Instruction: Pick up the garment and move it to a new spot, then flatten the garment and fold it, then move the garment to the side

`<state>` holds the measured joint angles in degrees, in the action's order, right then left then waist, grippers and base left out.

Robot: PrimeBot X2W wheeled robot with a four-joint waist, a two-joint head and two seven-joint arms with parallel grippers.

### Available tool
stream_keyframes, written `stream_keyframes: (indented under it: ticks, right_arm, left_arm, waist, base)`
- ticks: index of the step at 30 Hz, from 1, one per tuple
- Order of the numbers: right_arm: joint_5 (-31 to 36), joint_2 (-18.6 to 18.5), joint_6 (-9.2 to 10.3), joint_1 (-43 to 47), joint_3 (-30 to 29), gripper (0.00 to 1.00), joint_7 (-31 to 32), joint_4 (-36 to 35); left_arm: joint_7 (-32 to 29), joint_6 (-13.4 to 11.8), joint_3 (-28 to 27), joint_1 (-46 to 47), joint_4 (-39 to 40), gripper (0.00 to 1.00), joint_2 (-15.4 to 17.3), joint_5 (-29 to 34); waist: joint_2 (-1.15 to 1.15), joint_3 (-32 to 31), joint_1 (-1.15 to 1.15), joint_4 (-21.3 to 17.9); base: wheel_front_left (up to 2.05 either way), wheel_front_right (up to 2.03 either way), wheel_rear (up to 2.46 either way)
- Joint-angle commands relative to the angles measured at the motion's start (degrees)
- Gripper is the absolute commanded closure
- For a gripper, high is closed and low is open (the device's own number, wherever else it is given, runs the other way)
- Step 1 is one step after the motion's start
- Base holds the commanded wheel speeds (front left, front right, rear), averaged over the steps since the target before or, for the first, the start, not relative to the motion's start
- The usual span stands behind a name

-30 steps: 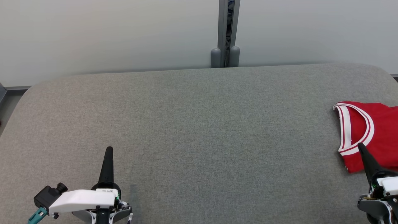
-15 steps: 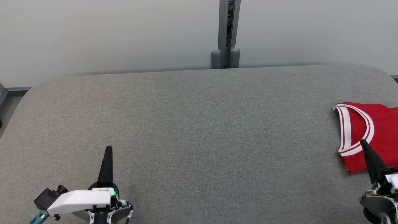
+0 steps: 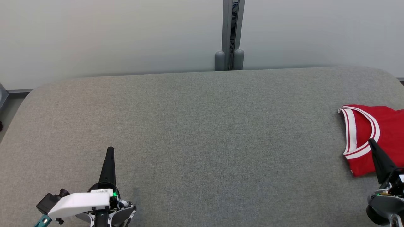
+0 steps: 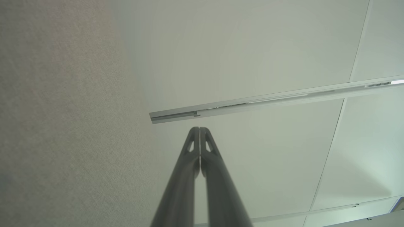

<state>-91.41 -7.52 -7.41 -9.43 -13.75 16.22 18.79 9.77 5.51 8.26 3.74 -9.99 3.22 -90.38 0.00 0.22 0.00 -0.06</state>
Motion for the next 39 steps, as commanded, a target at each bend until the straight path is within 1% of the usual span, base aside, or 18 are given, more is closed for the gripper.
stream_keyframes:
  ticks: [1, 8, 39]
  right_arm:
    - [-1.6, -0.5, -0.14, -0.7, -0.4, 1.00, 0.6, 0.2]
    - [-4.1, -0.6, -0.14, -1.1, -1.0, 1.00, 1.6, 0.9]
    - [-3.1, 0.0, -0.14, -1.3, -1.7, 1.00, 2.0, 0.9]
  left_arm:
    - [-0.1, 0.5, -0.4, 0.8, 0.0, 1.00, 0.1, -1.3]
    - [-0.3, 1.1, -0.7, 0.9, 0.0, 1.00, -0.4, -3.5]
    - [-0.3, 1.0, -0.7, 0.8, -0.1, 1.00, -0.4, -3.4]
  waist:
    - [0.00, 0.0, 0.00, 0.0]
    - [0.00, -0.2, 0.00, 0.1]
    - [0.00, -0.2, 0.00, 0.1]
  base:
    - [0.00, 0.00, 0.00]
    - [0.00, 0.00, 0.00]
    - [0.00, 0.00, 0.00]
